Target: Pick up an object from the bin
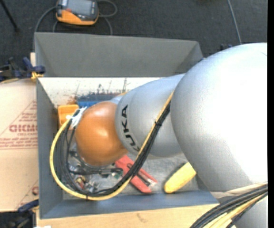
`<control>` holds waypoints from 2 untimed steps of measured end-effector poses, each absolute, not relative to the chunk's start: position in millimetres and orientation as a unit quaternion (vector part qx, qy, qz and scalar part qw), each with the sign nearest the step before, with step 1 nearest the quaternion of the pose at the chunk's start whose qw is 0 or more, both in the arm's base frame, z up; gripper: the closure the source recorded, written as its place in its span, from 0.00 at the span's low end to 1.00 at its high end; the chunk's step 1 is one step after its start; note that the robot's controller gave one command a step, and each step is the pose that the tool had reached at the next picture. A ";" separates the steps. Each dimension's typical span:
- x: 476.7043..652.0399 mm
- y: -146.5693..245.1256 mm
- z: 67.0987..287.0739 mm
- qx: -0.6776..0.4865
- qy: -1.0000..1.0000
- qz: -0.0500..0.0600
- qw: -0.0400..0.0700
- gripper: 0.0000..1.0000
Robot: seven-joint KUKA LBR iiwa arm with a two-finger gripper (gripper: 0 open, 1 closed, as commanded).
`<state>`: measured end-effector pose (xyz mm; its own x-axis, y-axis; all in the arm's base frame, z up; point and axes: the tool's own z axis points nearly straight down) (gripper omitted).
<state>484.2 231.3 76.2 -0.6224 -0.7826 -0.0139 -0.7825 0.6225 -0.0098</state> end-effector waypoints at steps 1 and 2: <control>484.2 231.3 76.2 -0.434 0.901 -0.001 0.008 1.00; 484.3 231.4 76.2 -0.434 0.901 -0.001 0.008 1.00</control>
Offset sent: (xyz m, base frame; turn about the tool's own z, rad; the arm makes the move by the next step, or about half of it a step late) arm 0.0000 0.0000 0.0000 0.0000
